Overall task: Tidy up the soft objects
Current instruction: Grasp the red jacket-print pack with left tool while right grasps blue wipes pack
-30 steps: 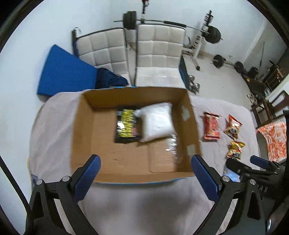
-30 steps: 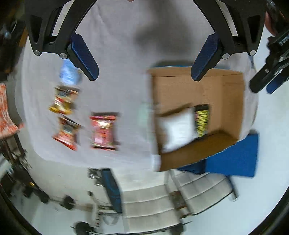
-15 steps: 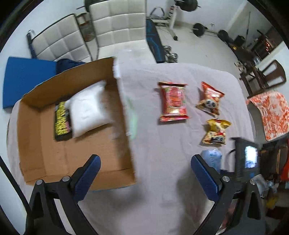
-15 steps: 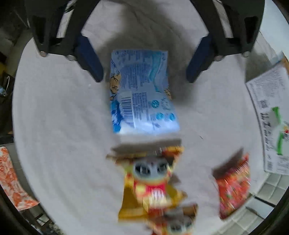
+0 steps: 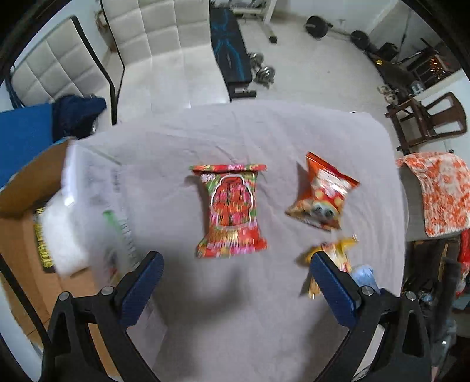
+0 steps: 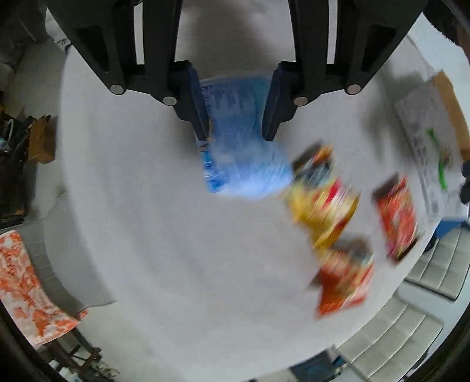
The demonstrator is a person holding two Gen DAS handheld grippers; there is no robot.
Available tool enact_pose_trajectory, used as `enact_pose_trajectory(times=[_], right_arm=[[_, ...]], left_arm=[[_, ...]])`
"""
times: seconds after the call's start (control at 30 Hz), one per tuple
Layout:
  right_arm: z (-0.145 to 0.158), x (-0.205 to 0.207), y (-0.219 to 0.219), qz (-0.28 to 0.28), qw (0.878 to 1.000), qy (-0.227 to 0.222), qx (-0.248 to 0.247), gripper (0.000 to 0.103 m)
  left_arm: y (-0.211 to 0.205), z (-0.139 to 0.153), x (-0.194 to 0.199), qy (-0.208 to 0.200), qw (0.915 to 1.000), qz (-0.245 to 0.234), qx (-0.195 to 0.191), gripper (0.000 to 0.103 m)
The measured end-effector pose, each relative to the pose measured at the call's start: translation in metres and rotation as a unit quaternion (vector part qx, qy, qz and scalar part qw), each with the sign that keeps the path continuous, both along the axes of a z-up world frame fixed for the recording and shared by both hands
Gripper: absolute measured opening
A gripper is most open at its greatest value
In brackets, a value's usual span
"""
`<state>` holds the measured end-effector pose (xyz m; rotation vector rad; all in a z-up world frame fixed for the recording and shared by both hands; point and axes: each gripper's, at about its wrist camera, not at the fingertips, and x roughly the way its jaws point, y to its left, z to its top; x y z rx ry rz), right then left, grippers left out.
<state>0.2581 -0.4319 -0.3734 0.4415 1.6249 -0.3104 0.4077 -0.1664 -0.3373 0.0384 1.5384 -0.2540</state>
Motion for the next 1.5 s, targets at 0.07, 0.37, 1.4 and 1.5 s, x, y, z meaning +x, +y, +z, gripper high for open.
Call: enact_pose_trajectory(times=[0.07,0.37,1.4,1.5], right_arm=[[-0.009,0.013,-0.024,-0.008,1.0,0.005,-0.007,0.04],[-0.031,0.027,-0.06,-0.004,0.999,0.017,0.039,0.052],[-0.065,-0.021,0.003,0.122,0.989,0.088,-0.017,0.051],[-0.059,-0.032,0.006,0.116,0.99,0.077,-0.02,0.04]], left_arm=[[-0.007,-0.026,0.014,0.02,0.9997,0.002,0.011,0.103],[-0.021,-0.101,0.028,0.08,0.9962,-0.021,0.027,0.081],[-0.013,-0.11,-0.105,0.08,0.9962,-0.014,0.033,0.044],[-0.012,-0.102,-0.117,0.069,0.9968,-0.007,0.039,0.042]])
